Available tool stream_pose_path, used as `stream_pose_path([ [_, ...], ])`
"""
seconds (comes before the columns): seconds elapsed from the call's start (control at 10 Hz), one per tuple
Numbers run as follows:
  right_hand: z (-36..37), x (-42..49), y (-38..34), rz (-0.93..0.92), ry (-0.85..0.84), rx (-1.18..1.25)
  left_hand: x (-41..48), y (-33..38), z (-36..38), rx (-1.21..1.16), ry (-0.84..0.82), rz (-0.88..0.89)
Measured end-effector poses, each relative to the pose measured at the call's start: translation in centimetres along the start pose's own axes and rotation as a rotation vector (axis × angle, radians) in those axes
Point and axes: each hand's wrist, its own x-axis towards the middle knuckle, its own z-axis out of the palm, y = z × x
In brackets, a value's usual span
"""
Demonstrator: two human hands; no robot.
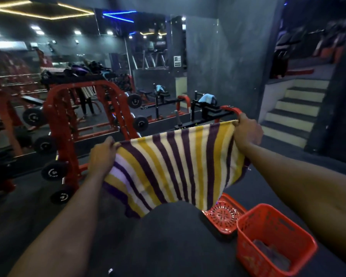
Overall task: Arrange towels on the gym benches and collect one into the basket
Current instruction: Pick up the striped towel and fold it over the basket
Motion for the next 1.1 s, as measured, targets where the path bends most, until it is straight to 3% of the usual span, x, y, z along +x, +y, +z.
stream_pose_path([
  [0.1, -1.6, 0.3, 0.3, 0.049, -0.064, -0.076, 1.5, 1.0, -0.3, 0.075, 0.032, -0.052],
  [0.2, 0.0, 0.6, 0.5, 0.290, -0.410, -0.128, 2.4, 2.7, 0.2, 0.158, -0.198, -0.317],
  [0.3, 0.7, -1.4, -1.5, 0.405, -0.739, 0.221, 2.3, 5.6, 0.5, 0.167, -0.481, -0.330],
  [0.4, 1.9, -5.1, -5.2, 0.445, -0.829, 0.416, 2.1, 8.5, 2.1, 0.011, -0.614, -0.291],
  [0.5, 3.2, -7.9, -8.1, 0.246, -0.845, 0.543, 0.9, 11.4, 3.3, -0.163, -0.673, -0.327],
  [0.7, 2.1, -9.7, -11.2, 0.050, -1.036, 0.825, -0.6, 14.9, 2.6, -0.392, -0.721, -0.306],
  [0.8, 1.3, -9.7, -11.8, -0.046, -1.123, 0.798, -1.1, 15.3, 1.7, -0.478, -0.795, -0.359],
  [1.0, 1.4, -9.0, -11.6, -0.176, -0.917, 0.702, 0.6, 12.8, 2.1, -0.511, -0.619, -0.451],
  [1.1, 1.3, -9.1, -11.9, -0.214, -0.986, 0.739, 1.3, 12.0, 2.4, -0.615, -0.590, -0.513],
])
